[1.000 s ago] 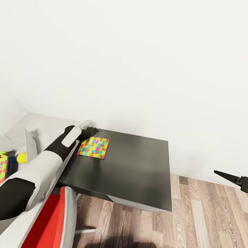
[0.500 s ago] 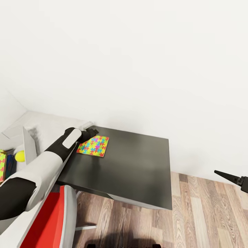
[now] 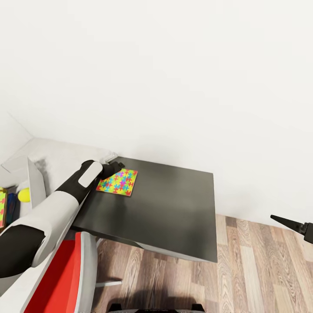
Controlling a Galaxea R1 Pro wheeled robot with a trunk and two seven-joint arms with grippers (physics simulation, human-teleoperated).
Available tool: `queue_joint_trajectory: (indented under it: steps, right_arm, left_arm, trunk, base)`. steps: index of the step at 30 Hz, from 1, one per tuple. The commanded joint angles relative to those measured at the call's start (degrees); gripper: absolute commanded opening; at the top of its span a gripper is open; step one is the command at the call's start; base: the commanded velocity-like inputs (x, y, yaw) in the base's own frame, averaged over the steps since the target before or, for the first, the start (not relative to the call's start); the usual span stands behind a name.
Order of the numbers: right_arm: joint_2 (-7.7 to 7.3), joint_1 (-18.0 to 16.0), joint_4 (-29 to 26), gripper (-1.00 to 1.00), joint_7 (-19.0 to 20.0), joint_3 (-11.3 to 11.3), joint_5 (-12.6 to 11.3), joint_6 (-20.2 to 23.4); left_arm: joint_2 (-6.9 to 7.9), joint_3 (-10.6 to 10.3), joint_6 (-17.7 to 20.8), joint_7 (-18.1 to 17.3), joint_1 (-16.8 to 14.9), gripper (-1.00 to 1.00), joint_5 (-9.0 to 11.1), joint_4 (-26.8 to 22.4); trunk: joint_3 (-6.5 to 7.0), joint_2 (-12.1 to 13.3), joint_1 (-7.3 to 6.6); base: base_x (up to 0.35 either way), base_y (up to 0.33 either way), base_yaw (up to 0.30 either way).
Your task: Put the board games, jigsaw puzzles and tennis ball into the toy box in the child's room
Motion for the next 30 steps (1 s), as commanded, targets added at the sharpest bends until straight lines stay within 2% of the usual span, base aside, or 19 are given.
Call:
queue_joint_trajectory:
  steps: [1, 15, 30]
  right_arm:
    - [0.01, -0.04, -0.01, 1.00, 0.33, -0.05, 0.24, 0.20]
    - [0.06, -0.05, -0.01, 1.00, 0.33, -0.05, 0.24, 0.20]
    - [0.09, -0.10, -0.01, 1.00, 0.33, -0.05, 0.24, 0.20]
  left_arm:
    - [0.07, -0.39, -0.14, 0.44, 0.03, 1.00, 2.00, 1.83]
    - [0.20, -0.38, 0.47, 0.40, 0.28, 1.00, 2.15, 1.79]
    - [-0.59, -0.47, 0.31, 0.57, 0.92, 1.00, 2.38, 0.91]
  trunk:
    - [-0.13, -0.04, 0.28]
    - [-0.37, -0.04, 0.28]
    - [-0.38, -0.04, 0.28]
  base:
    - [0.000, 0.000, 0.000]
    - [0.000, 0.000, -0.003]
    - [-0.030, -0.015, -0.067]
